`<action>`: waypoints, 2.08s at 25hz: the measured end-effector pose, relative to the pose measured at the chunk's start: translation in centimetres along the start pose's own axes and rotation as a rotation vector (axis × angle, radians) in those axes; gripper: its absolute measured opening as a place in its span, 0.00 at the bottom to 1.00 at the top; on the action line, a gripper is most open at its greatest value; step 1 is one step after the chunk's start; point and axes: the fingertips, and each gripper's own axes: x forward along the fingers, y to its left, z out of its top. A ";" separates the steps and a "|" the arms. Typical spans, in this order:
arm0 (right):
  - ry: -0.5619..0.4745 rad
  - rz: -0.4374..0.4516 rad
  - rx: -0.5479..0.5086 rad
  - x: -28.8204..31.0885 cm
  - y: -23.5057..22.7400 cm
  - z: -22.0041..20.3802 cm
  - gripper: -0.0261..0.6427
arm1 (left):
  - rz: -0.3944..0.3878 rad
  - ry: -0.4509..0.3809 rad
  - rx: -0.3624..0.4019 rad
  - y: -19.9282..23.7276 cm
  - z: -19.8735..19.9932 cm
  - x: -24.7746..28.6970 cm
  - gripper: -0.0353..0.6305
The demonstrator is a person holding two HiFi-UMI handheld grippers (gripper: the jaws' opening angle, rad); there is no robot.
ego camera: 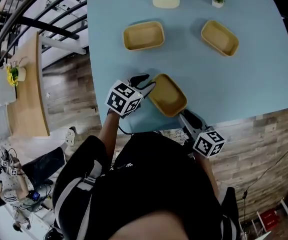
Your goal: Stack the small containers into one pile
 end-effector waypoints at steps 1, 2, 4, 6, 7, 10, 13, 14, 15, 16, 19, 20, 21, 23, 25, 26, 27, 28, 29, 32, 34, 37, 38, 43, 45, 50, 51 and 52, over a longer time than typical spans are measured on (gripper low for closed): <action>0.003 0.000 0.003 0.1 0.0 -0.2 0.26 | -0.006 0.006 0.001 -0.1 -0.2 0.2 0.27; 0.008 0.000 0.002 0.2 0.0 -0.3 0.26 | -0.013 0.011 0.002 -0.2 -0.3 0.4 0.27; 0.015 -0.006 -0.004 0.5 -0.2 -0.4 0.26 | -0.025 0.020 0.006 -0.4 -0.5 0.7 0.27; 0.018 -0.010 0.002 0.7 -0.5 -0.5 0.26 | -0.032 0.028 0.011 -0.5 -0.6 1.1 0.27; 0.019 -0.009 0.010 0.8 -0.6 -0.5 0.26 | -0.033 0.031 0.012 -0.5 -0.6 1.2 0.27; 0.023 0.010 0.033 1.2 -0.5 -0.6 0.26 | -0.038 0.037 0.009 -0.7 -0.6 1.6 0.26; 0.024 0.025 0.043 1.5 -0.2 -0.5 0.26 | -0.037 0.046 0.010 -1.0 -0.6 1.8 0.26; 0.023 0.027 0.044 1.5 -0.2 -0.4 0.26 | -0.030 0.047 0.011 -0.9 -0.7 1.8 0.24; 0.019 0.029 0.047 1.4 -0.2 -0.3 0.26 | -0.026 0.047 0.011 -0.8 -0.7 1.7 0.23; 0.013 0.030 0.050 1.4 -0.2 -0.1 0.25 | -0.025 0.044 0.007 -0.8 -0.6 1.7 0.22; -0.008 0.026 0.053 1.1 -0.2 0.3 0.25 | -0.026 0.021 -0.007 -1.1 -0.1 1.4 0.22; -0.017 0.025 0.054 1.0 -0.2 0.6 0.25 | -0.024 0.013 -0.009 -1.2 0.1 1.4 0.22; -0.026 0.023 0.056 0.8 -0.2 0.8 0.25 | -0.022 0.006 -0.009 -1.3 0.3 1.3 0.22; -0.046 0.021 0.062 0.5 -0.2 1.3 0.25 | -0.024 -0.008 -0.011 -1.5 0.8 1.2 0.21; -0.069 0.016 0.067 -0.1 -0.2 1.9 0.25 | -0.033 -0.023 -0.015 -1.8 1.3 1.1 0.19; -0.081 0.014 0.070 -0.4 -0.2 2.1 0.25 | -0.036 -0.029 -0.016 -2.0 1.5 1.0 0.19; -0.092 0.013 0.072 -0.7 -0.2 2.4 0.25 | -0.038 -0.035 -0.014 -2.3 1.7 0.9 0.19; -0.103 0.010 0.072 -1.1 -0.2 2.6 0.25 | -0.040 -0.040 -0.011 -2.6 1.9 0.9 0.19; -0.113 0.008 0.069 -1.4 -0.3 3.0 0.25 | -0.042 -0.045 -0.007 -3.0 2.2 0.8 0.19; -0.137 0.014 0.058 -2.4 -0.5 3.8 0.25 | -0.041 -0.058 0.004 -3.9 2.9 0.7 0.19; -0.141 0.030 0.053 -3.0 -0.6 4.0 0.25 | -0.025 -0.062 0.005 -4.4 3.2 0.8 0.19; -0.139 0.052 0.019 -4.1 -0.8 5.0 0.25 | 0.013 -0.078 0.005 -5.3 4.1 0.9 0.19; -0.140 0.059 0.008 -4.5 -1.0 5.4 0.25 | 0.023 -0.084 0.003 -5.7 4.3 1.0 0.19; -0.160 0.096 -0.012 -6.8 -1.6 6.7 0.25 | 0.066 -0.109 0.003 -7.7 5.7 1.2 0.19; -0.160 0.103 -0.017 -7.8 -2.1 7.1 0.25 | 0.079 -0.120 0.003 -8.6 6.4 1.6 0.19; -0.172 0.109 -0.028 -10.4 -3.8 7.8 0.24 | 0.098 -0.133 0.003 -11.2 7.3 2.9 0.19; -0.175 0.112 -0.033 -11.0 -4.0 8.0 0.24 | 0.103 -0.139 -0.003 -11.7 7.4 3.1 0.19; -0.177 0.115 -0.039 -11.5 -4.2 8.2 0.24 | 0.108 -0.145 -0.009 -12.2 7.6 3.4 0.19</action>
